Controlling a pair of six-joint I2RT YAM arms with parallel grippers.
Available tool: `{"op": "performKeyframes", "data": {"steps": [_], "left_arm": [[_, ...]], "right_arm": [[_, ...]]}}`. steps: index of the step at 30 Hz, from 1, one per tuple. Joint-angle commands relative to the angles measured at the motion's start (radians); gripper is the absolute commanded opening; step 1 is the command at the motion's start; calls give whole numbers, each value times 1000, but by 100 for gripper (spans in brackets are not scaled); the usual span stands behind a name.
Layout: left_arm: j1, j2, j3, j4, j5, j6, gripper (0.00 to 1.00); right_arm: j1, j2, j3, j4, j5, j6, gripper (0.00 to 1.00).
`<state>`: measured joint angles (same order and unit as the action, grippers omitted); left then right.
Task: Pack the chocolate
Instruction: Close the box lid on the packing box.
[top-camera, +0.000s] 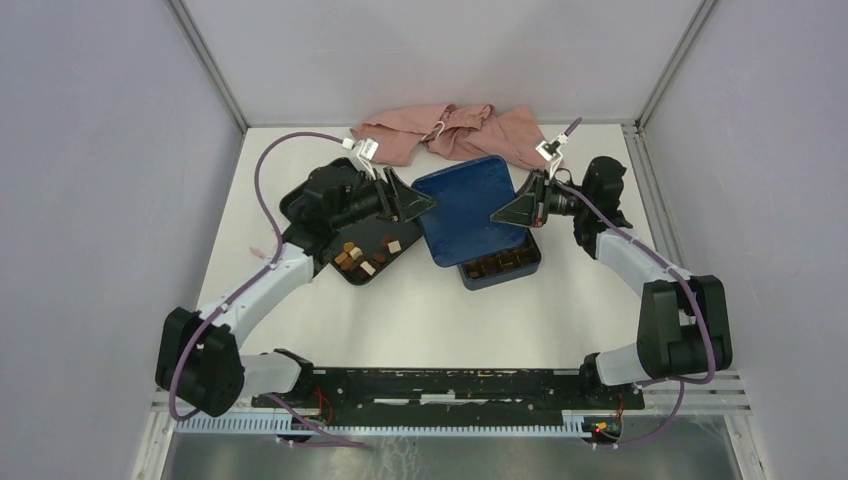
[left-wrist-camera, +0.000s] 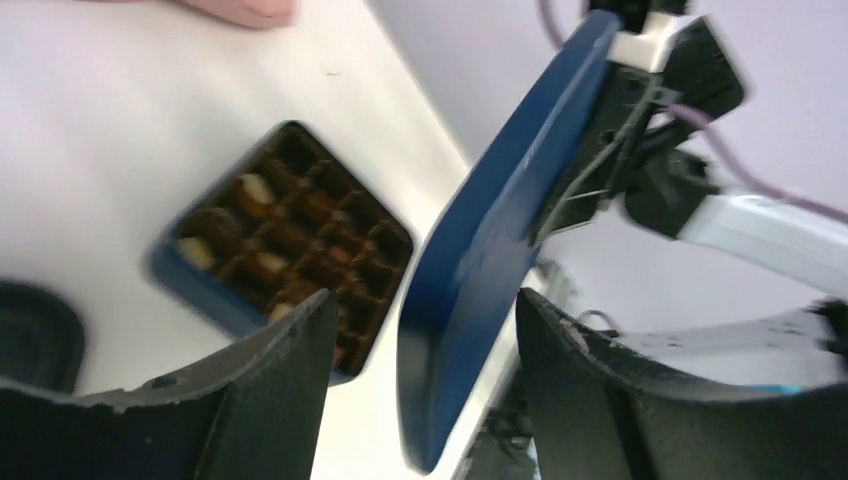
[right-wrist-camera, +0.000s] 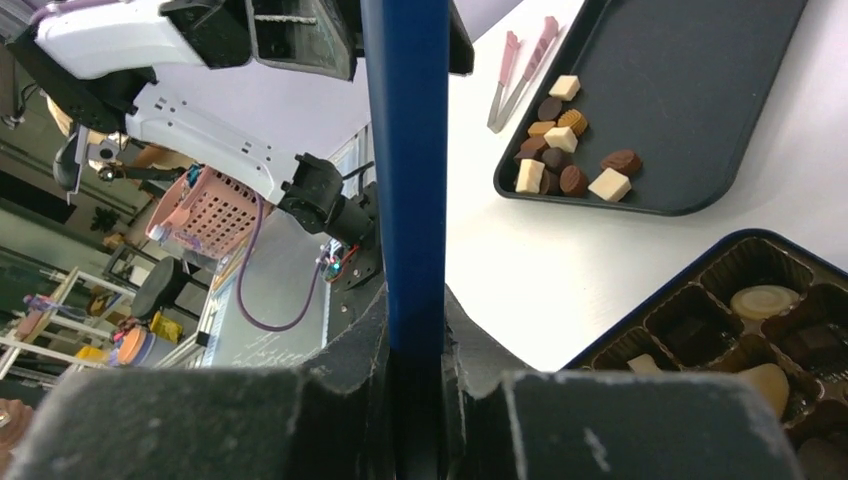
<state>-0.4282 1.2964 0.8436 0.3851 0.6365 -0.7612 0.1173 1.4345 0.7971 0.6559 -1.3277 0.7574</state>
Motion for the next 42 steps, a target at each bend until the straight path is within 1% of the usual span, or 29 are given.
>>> {"op": "performKeyframes", "data": {"steps": [1, 2, 3, 5, 6, 8, 11, 14, 15, 17, 24, 28, 37, 38, 39, 42], "left_arm": [[-3, -151, 123, -469, -341, 370, 74], [-4, -189, 127, -528, -420, 402, 77], [-2, -224, 127, -570, -479, 427, 82], [-2, -291, 114, -616, -555, 448, 94], [-2, -319, 100, -620, -556, 450, 99], [-2, -348, 68, -602, -495, 441, 100], [-1, -337, 27, -567, -402, 384, 100], [-1, -323, -35, -477, -349, 317, 93], [-2, -322, -55, -439, -336, 301, 92], [-3, -314, -89, -391, -327, 275, 92], [-2, -261, -134, -298, -292, 221, 90], [-3, -237, -158, -250, -272, 183, 87], [-11, -181, -192, -234, -282, 164, 76], [-14, -171, -198, -233, -288, 158, 74], [-18, -158, -199, -231, -291, 154, 72], [-43, -104, -202, -216, -302, 142, 66]], "right_arm": [[-46, 8, 127, -312, -6, -301, 0], [-60, 18, 158, -443, 7, -388, 0], [-68, 30, 188, -540, 23, -466, 0], [-76, 48, 217, -639, 52, -540, 0], [-76, 54, 225, -667, 75, -564, 0], [-75, 62, 236, -729, 122, -596, 0], [-76, 94, 300, -918, 199, -732, 0], [-75, 134, 328, -1080, 187, -847, 0], [-75, 145, 323, -1105, 178, -869, 0], [-76, 147, 306, -1107, 178, -875, 0], [-75, 142, 227, -978, 134, -759, 0], [-75, 168, 218, -971, 133, -717, 0], [-111, 189, 206, -977, 222, -692, 3], [-112, 195, 207, -978, 223, -690, 3], [-137, 202, 208, -982, 224, -691, 4], [-144, 225, 220, -1006, 225, -712, 7]]}}
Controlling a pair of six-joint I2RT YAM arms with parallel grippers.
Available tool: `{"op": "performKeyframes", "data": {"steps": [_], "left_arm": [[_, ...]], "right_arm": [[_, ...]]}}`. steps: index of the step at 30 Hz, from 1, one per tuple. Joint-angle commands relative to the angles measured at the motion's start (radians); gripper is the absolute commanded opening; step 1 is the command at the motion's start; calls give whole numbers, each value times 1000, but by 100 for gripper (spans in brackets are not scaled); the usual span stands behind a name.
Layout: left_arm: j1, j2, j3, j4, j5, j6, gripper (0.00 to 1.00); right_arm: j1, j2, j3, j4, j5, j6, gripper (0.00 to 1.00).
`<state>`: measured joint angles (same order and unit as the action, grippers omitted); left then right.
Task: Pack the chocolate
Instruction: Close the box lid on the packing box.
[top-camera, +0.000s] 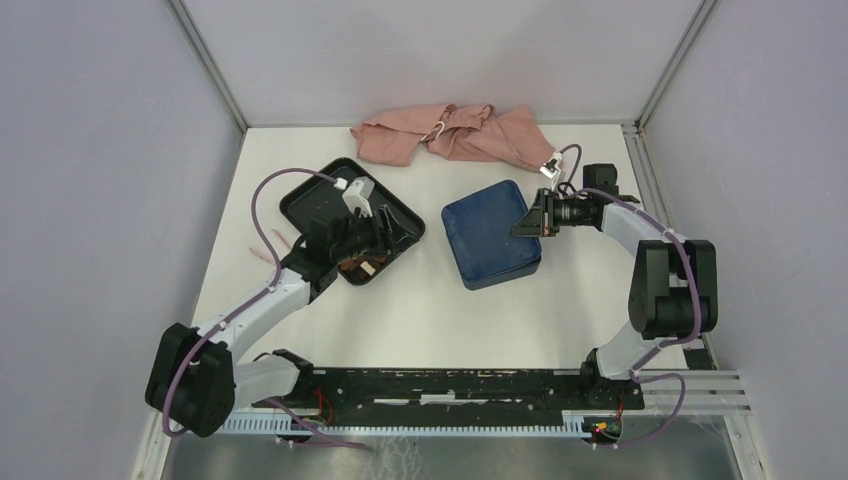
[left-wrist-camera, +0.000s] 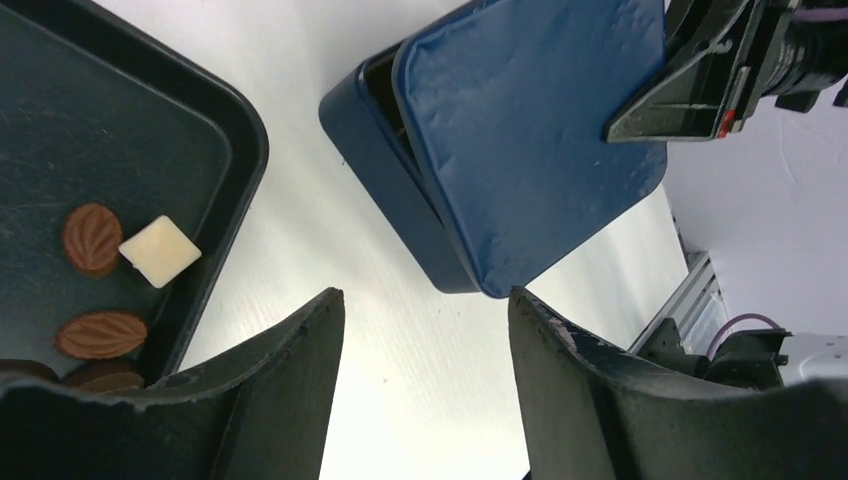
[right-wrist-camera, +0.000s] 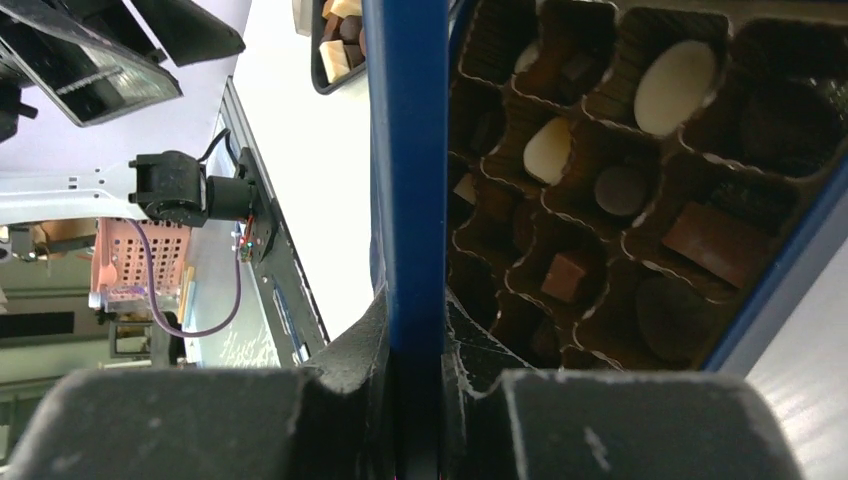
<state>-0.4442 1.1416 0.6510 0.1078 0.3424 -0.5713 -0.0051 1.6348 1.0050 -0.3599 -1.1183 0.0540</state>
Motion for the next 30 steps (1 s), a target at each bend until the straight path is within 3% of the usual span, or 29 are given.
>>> {"op": "performKeyframes", "data": {"steps": [1, 10, 17, 30], "left_arm": [[-39, 68, -6, 66, -14, -50, 65], [-143, 260, 77, 52, -80, -50, 53], [-198, 403, 176, -28, -141, -41, 50], [-229, 588, 319, -102, -127, -6, 47]], "right_arm": [[-22, 34, 14, 6, 14, -11, 8], [-45, 119, 74, -74, 22, -93, 16], [-59, 163, 105, -98, 41, -111, 20], [-63, 212, 129, -89, 85, -108, 31]]}}
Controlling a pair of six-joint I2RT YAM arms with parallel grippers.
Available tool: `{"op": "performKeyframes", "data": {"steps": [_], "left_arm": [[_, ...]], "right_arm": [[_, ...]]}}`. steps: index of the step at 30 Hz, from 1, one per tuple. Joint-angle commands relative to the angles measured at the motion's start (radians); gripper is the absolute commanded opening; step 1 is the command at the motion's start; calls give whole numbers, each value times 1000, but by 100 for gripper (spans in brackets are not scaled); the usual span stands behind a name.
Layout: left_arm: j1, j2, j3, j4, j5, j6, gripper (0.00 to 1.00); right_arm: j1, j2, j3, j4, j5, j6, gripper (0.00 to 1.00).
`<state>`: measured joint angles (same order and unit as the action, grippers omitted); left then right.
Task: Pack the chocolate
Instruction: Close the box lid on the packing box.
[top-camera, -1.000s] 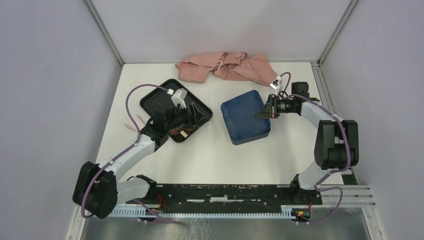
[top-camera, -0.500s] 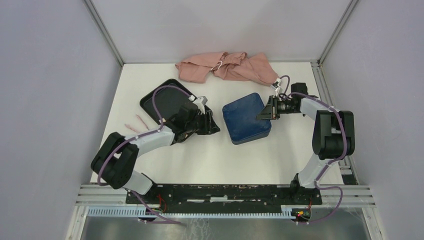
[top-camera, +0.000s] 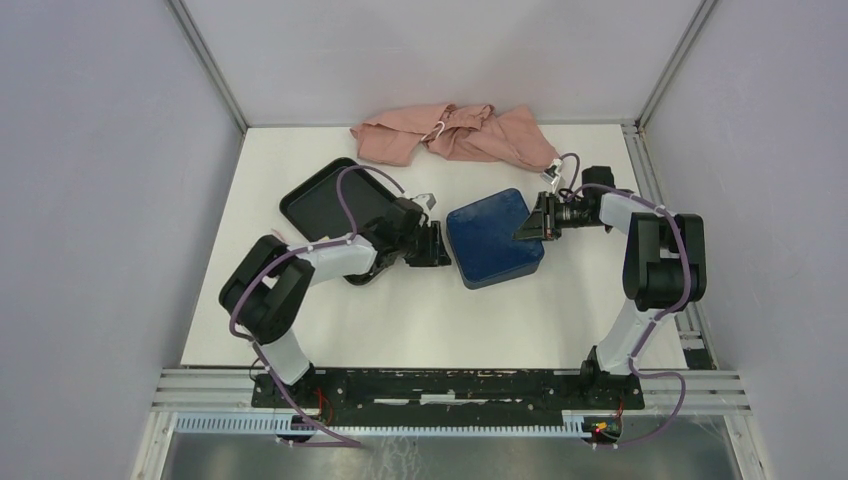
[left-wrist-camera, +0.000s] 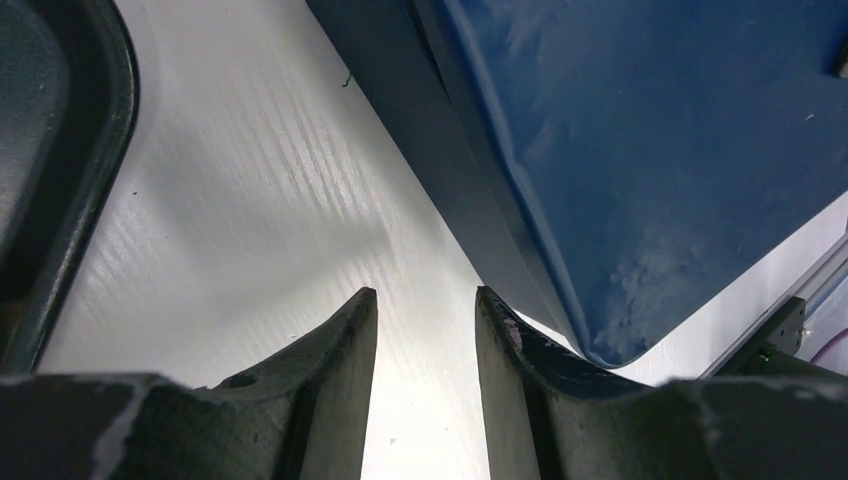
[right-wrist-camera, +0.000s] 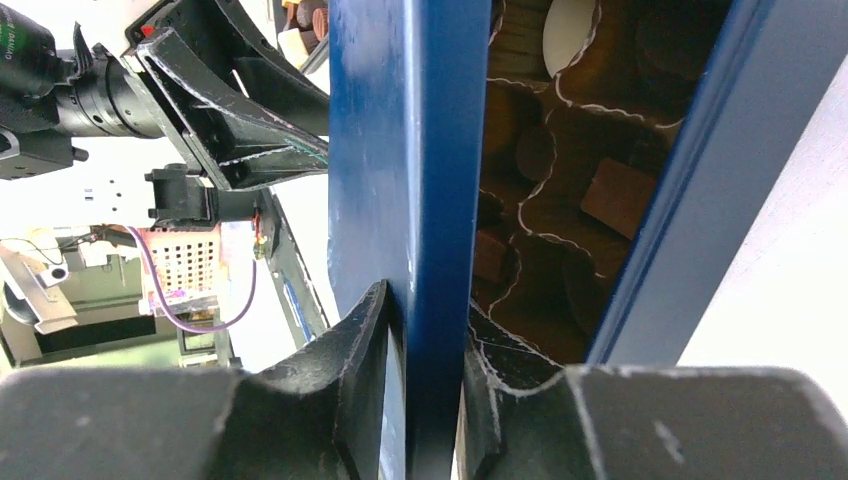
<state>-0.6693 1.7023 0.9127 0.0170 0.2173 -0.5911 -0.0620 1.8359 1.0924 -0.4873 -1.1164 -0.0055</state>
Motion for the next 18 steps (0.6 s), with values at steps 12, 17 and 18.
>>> {"op": "performKeyframes", "data": {"steps": [12, 17, 18], "left_arm": [[-9, 86, 134, -58, 16, 31, 45], [-9, 98, 141, -60, 22, 33, 45], [-9, 99, 142, -60, 23, 33, 45]], "right_arm": [[-7, 11, 84, 27, 141, -66, 48], [-7, 1, 106, 14, 185, -89, 50], [-7, -1, 110, 10, 197, -96, 51]]}}
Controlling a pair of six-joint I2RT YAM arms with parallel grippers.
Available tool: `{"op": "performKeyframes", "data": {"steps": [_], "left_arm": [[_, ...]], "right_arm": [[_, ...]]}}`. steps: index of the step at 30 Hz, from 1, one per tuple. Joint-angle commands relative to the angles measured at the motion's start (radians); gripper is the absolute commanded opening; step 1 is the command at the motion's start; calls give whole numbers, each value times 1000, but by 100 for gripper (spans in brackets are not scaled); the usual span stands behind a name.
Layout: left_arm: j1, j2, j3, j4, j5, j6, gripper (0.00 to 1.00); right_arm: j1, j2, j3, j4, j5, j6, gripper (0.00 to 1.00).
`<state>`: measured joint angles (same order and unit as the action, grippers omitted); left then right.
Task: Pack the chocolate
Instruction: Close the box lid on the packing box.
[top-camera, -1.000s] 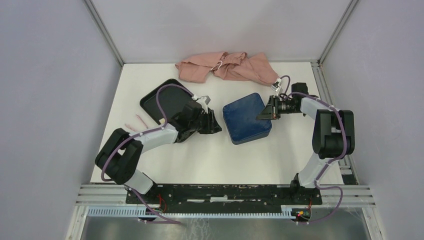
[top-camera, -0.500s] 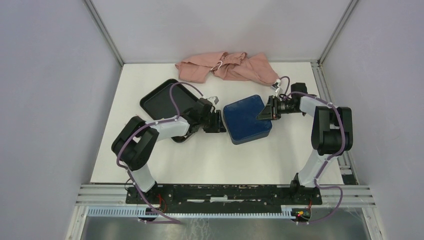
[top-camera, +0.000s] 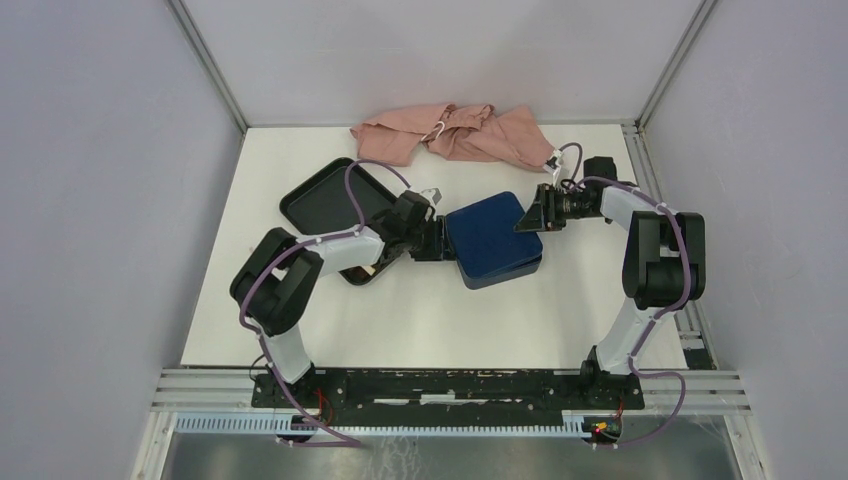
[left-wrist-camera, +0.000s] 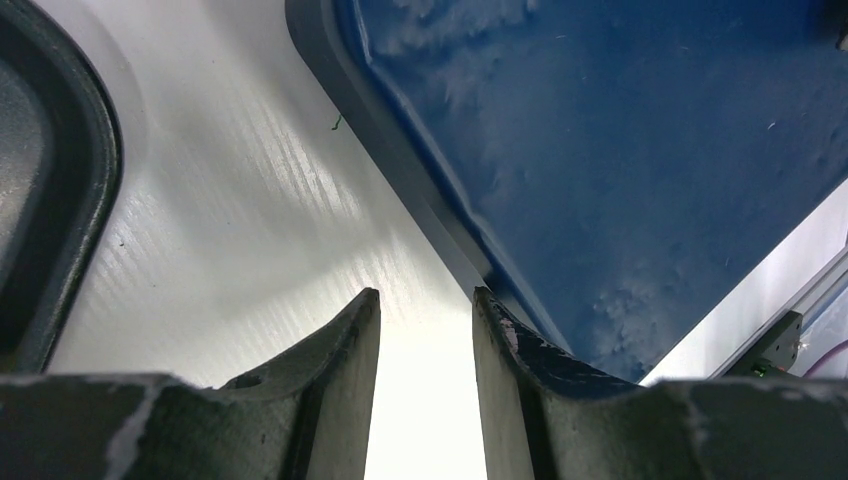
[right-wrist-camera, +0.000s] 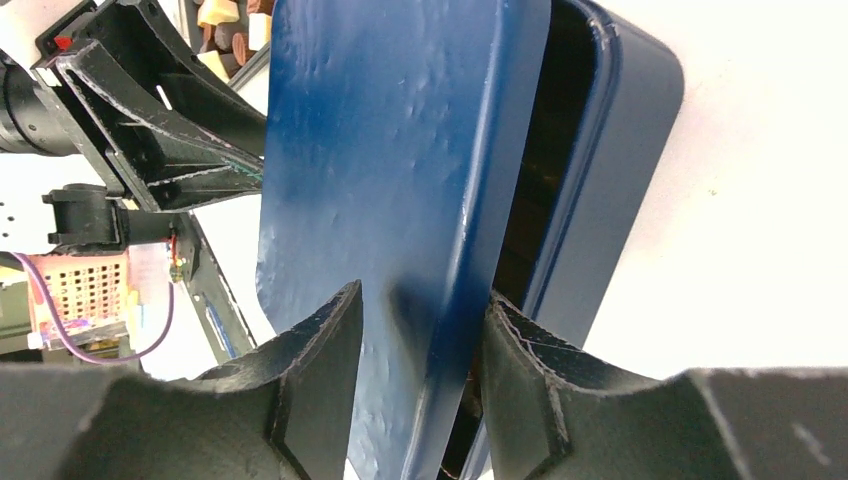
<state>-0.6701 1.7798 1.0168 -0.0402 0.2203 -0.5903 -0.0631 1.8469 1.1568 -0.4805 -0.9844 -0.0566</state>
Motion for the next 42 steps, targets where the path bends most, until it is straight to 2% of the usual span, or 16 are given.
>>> {"op": "performKeyframes", "data": {"steps": [1, 5, 12, 28, 32, 37, 42], "left_arm": [[-8, 23, 40, -3, 19, 33, 45], [-8, 31, 55, -13, 20, 37, 45], [-8, 45, 79, -32, 20, 49, 45], [-8, 55, 98, -4, 80, 39, 45], [-11, 74, 112, 2, 96, 35, 45], [-18, 92, 139, 2, 107, 33, 45], [-21, 98, 147, 2, 108, 33, 44]], "right_arm": [[-6, -18, 48, 0, 82, -52, 51], [-6, -39, 59, -13, 147, -87, 52], [-13, -95, 68, -33, 276, -161, 63], [-35, -148, 65, -38, 374, -213, 67], [-43, -178, 59, -26, 341, -219, 68], [-57, -183, 53, -34, 196, -232, 69], [-83, -205, 38, 0, 274, -235, 66]]}}
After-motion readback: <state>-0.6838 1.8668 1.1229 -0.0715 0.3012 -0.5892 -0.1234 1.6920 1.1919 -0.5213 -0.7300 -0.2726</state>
